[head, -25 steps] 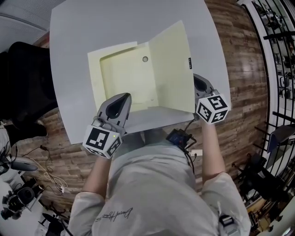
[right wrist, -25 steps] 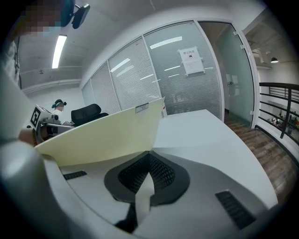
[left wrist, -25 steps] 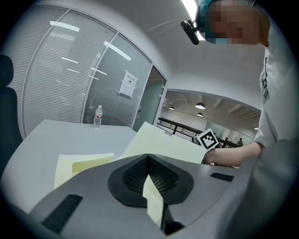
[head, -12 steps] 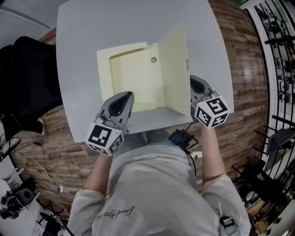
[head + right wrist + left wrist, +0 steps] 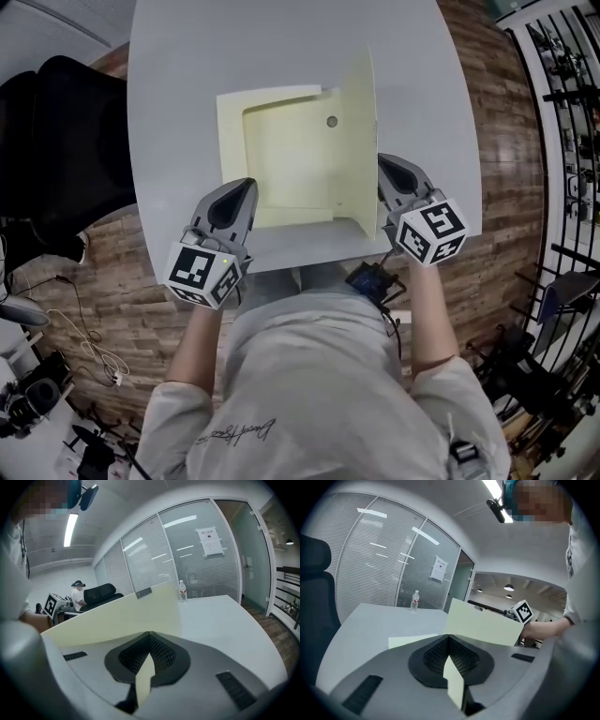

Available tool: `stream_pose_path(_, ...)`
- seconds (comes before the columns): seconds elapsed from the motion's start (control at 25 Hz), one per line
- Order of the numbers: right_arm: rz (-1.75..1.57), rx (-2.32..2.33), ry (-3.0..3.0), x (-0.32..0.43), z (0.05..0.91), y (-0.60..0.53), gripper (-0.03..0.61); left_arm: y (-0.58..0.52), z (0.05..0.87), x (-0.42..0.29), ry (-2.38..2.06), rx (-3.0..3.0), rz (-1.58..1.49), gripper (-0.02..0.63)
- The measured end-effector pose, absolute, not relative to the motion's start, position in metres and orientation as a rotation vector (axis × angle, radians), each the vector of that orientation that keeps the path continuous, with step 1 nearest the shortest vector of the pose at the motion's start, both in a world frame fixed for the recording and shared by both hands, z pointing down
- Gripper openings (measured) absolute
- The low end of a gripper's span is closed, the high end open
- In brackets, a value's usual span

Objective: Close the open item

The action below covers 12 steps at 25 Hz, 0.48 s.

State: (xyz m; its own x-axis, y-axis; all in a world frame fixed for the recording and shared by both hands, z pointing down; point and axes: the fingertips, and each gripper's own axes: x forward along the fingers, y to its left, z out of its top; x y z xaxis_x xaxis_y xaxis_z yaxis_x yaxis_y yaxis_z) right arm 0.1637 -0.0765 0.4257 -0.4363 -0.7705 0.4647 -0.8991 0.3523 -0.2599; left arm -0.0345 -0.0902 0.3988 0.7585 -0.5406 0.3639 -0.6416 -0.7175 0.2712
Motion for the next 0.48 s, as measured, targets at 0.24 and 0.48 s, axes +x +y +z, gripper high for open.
stream_pose_path(0.24,0.705,1.463,-2.357,0.148,0.427,-0.085,0.012,-0.11,0.41,-0.073,-1.005,2.528,0.372,0.008)
stream_pose_path(0.48,0.691,1.428,-2.35,0.137,0.428,-0.087,0.012,-0.12,0.435,-0.106,-1.098,2.46,0.399,0.008)
